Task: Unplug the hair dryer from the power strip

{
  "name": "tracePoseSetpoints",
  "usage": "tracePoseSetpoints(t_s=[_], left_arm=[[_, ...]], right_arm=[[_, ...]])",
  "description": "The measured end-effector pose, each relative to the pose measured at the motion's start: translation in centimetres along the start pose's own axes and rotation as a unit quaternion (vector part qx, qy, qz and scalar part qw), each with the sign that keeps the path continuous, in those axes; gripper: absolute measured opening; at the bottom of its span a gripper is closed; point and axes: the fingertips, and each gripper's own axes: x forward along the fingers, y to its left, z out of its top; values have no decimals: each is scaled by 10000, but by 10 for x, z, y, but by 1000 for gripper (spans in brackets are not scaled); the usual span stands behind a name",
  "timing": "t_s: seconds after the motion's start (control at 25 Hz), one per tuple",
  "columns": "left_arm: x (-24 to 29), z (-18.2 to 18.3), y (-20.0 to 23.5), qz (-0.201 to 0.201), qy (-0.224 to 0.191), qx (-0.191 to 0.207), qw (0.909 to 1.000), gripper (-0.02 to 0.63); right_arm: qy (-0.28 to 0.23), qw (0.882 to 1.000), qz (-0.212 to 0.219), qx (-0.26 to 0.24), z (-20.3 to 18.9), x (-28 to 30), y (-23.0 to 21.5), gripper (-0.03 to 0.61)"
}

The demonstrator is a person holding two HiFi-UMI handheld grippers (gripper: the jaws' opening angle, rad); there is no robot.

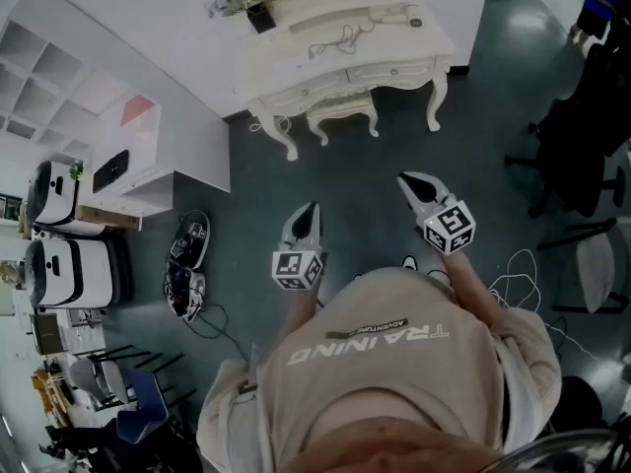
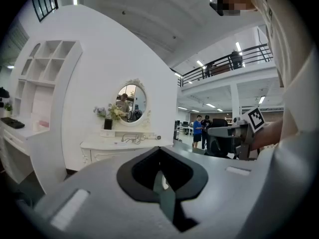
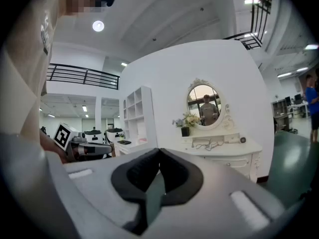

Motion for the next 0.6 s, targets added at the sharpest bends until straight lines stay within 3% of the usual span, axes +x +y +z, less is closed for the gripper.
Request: tracePoseSetpoints(t_s=[0.24,0.6], left_arm=[[-1,12,2,-112,13,229,9997,6],[1,10,27,-432,107,241,9987,6]], right_arm=[[-67,9999,4,117,8,1,8,4],[-22,9998,-142,-165,11,21,20,5]])
